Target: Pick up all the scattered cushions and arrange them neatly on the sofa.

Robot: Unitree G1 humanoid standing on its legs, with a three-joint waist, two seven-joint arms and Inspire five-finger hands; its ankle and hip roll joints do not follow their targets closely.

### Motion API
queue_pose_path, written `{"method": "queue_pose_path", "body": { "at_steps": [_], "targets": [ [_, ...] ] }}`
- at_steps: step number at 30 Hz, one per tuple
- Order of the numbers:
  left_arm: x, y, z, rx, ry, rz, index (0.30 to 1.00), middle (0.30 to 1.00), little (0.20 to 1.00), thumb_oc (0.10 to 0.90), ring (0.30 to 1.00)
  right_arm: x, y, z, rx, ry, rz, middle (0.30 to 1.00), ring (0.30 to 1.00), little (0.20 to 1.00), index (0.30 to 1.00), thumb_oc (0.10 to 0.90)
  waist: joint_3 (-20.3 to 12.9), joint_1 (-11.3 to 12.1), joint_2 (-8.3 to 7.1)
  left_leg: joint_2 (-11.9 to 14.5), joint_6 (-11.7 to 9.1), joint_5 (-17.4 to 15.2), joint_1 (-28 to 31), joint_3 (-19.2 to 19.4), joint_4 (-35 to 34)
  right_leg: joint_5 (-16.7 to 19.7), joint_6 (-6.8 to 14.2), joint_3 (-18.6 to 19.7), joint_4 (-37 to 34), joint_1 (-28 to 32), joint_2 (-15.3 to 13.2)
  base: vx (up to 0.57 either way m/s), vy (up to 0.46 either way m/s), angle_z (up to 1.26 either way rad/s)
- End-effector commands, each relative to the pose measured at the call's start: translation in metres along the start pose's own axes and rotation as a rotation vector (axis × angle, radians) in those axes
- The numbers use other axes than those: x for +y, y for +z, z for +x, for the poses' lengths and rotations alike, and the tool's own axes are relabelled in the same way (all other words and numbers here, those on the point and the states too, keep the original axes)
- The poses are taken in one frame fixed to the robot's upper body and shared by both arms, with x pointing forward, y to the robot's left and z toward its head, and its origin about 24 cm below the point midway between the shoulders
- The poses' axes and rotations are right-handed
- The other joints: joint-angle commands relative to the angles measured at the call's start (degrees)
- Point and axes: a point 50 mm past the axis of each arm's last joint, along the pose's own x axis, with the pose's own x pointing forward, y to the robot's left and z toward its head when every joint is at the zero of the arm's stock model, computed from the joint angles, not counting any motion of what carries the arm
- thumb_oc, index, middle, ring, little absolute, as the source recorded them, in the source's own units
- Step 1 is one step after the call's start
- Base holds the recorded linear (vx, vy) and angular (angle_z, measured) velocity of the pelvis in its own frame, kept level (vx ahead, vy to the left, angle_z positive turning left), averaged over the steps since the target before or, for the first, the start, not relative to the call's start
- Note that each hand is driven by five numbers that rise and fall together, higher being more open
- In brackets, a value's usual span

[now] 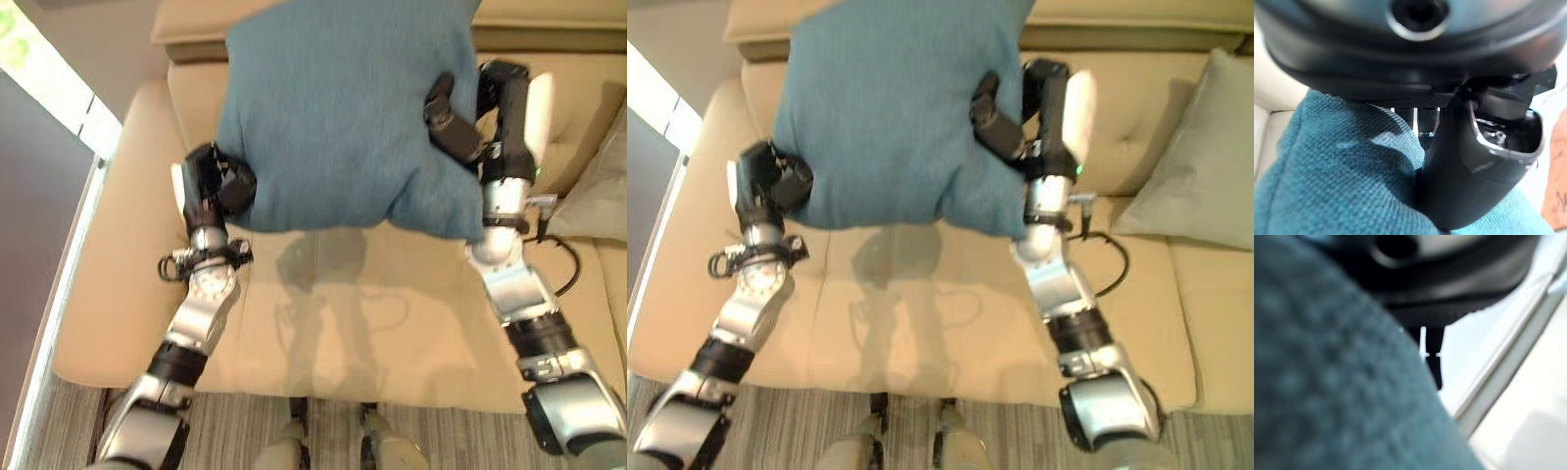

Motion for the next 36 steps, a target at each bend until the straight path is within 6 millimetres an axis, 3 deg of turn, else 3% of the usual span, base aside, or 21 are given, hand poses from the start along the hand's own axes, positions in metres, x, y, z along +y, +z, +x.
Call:
{"method": "queue_pose_path", "body": {
  "at_steps": [1,2,4,5,7,9,12,15,16,19,20,22,23,25,30,36],
  "targets": [
    [-0.059,0.161,0.038,-0.612,-0.192,-0.044,0.512,0.512,0.512,0.541,0.512,0.005,0.093,0.055,-0.287,-0.038,0.075,0.9,0.9,0.9,0.9,0.8,0.5,0.25,-3.12,-1.77,-0.95,-5.77,0.2,1.36,0.08,-13.69,5.02,4.86,10.68,-1.94,-0.99,0.0,0.0,0.0],
    [-0.06,0.169,0.047,-0.611,-0.194,-0.006,0.9,0.9,0.9,0.8,0.9,0.003,0.093,0.066,-0.265,-0.027,0.055,0.9,0.9,0.9,0.9,0.8,0.71,0.31,-3.08,-1.78,-1.03,-5.56,-0.31,1.24,0.08,-13.58,5.03,4.78,10.98,-2.48,-1.02,-0.03,-0.026,0.02],
    [-0.061,0.18,0.058,-0.614,-0.192,0.058,0.9,0.9,0.9,0.8,0.9,0.002,0.095,0.077,-0.245,-0.013,0.038,0.9,0.9,0.9,0.9,0.8,1.09,0.26,-2.78,-1.75,-1.16,-5.0,-1.24,0.91,0.08,-13.21,5.04,4.65,11.26,-3.49,-0.88,-0.03,-0.022,0.03],
    [-0.06,0.198,0.076,-0.619,-0.184,0.241,0.9,0.9,0.9,0.8,0.9,-0.004,0.092,0.094,-0.2,0.033,-0.044,0.9,0.9,0.9,0.9,0.8,1.94,0.12,-2.31,-1.73,-1.56,-4.44,-2.19,0.58,0.08,-13.38,5.18,4.29,12.25,-4.7,-0.83,-0.03,-0.02,0.06],
    [-0.055,0.213,0.083,-0.63,-0.162,0.28,0.9,0.9,0.9,0.8,0.9,-0.009,0.091,0.104,-0.173,0.072,-0.103,0.9,0.9,0.9,0.9,0.8,2.64,-0.02,-2.19,-1.69,-1.81,-4.03,-3.23,0.16,0.08,-13.31,5.22,3.99,12.58,-5.75,-0.79,-0.01,-0.04,0.14],
    [-0.053,0.219,0.083,-0.642,-0.182,0.266,0.9,0.9,0.9,0.8,0.9,-0.011,0.094,0.108,-0.17,0.105,-0.127,0.9,0.9,0.9,0.9,0.8,3.31,-0.19,-2.11,-1.71,-1.93,-3.95,-3.87,-0.17,0.08,-13.26,5.19,3.92,12.86,-6.59,-0.69,0.0,-0.047,0.11],
    [-0.053,0.211,0.083,-0.612,-0.206,0.243,0.9,0.9,0.9,0.8,0.9,-0.008,0.089,0.107,-0.151,0.153,-0.126,0.9,0.9,0.9,0.9,0.8,3.79,-0.34,-2.02,-1.69,-2.09,-3.75,-4.33,-0.31,0.08,-13.28,5.18,3.81,13.04,-7.07,-0.63,0.01,-0.011,0.01],
    [-0.051,0.186,0.083,-0.541,-0.261,0.239,0.9,0.9,0.9,0.8,0.9,-0.001,0.074,0.098,-0.144,0.258,-0.208,0.9,0.9,0.9,0.9,0.8,4.86,-0.29,-1.95,-1.7,-2.31,-3.32,-4.78,-0.39,0.08,-13.27,5.16,3.57,13.66,-7.84,-0.54,0.0,-0.015,0.03],
    [-0.051,0.186,0.083,-0.541,-0.261,0.239,0.9,0.9,0.9,0.8,0.9,-0.001,0.074,0.098,-0.144,0.258,-0.208,0.9,0.9,0.9,0.9,0.8,4.85,-0.29,-1.95,-1.7,-2.31,-3.32,-4.78,-0.39,0.08,-13.27,5.16,3.57,13.66,-7.85,-0.54,0.0,-0.011,0.07],
    [-0.047,0.146,0.077,-0.43,-0.297,0.181,0.9,0.9,0.9,0.8,0.9,0.004,0.056,0.086,-0.119,0.301,-0.231,0.9,0.9,0.9,0.9,0.8,5.87,-0.22,-1.69,-1.68,-2.39,-3.39,-4.83,-0.18,0.08,-13.54,5.14,3.56,13.85,-8.03,-0.55,0.0,-0.005,0.03],
    [-0.047,0.146,0.077,-0.43,-0.297,0.181,0.9,0.9,0.9,0.8,0.9,0.004,0.056,0.086,-0.119,0.301,-0.231,0.9,0.9,0.9,0.9,0.8,5.86,-0.22,-1.69,-1.68,-2.39,-3.39,-4.83,-0.18,0.08,-13.54,5.14,3.56,13.85,-8.03,-0.55,0.0,0.0,0.0],
    [-0.046,0.111,0.067,-0.328,-0.315,0.119,0.9,0.9,0.9,0.8,0.9,0.004,0.041,0.077,-0.083,0.307,-0.229,0.9,0.9,0.9,0.9,0.8,6.51,-0.19,-1.63,-1.74,-2.35,-3.49,-4.74,-0.11,0.08,-13.58,5.14,3.62,14.0,-8.14,-0.58,0.0,0.0,0.0],
    [-0.046,0.112,0.067,-0.328,-0.315,0.119,0.9,0.9,0.9,0.8,0.9,0.003,0.041,0.077,-0.083,0.306,-0.229,0.9,0.9,0.9,0.9,0.8,6.39,-0.17,-1.59,-1.71,-2.34,-3.32,-5.0,-0.12,0.08,-13.29,5.14,3.6,13.82,-8.31,-0.55,0.0,0.0,0.0],
    [-0.049,0.082,0.058,-0.221,-0.316,0.046,0.9,0.9,0.9,0.8,0.9,0.004,0.029,0.071,-0.041,0.304,-0.204,0.9,0.9,0.9,0.9,0.8,7.52,-0.33,-1.79,-1.72,-2.36,-3.42,-4.71,-0.06,0.08,-13.69,5.08,3.6,14.4,-8.35,-0.54,-0.02,-0.006,0.02],
    [-0.045,0.066,0.056,-0.165,-0.353,0.066,0.9,0.9,0.9,0.8,0.9,0.002,0.017,0.067,0.023,0.307,-0.164,0.9,0.9,0.9,0.9,0.8,8.45,-0.56,-1.85,-1.67,-2.39,-3.34,-4.89,0.07,0.08,-13.46,5.09,3.67,14.44,-8.83,-0.46,-0.03,0.006,0.05],
    [-0.008,0.074,0.071,-0.172,-0.306,0.098,0.9,0.9,0.9,0.8,0.9,-0.011,0.007,0.065,0.066,0.278,-0.072,0.9,0.9,0.9,0.9,0.8,9.22,-0.92,-1.61,-1.65,-2.45,-3.31,-5.05,0.61,0.08,-12.85,5.27,4.11,13.73,-8.8,-0.29,-0.04,0.024,0.0]
  ]
}}
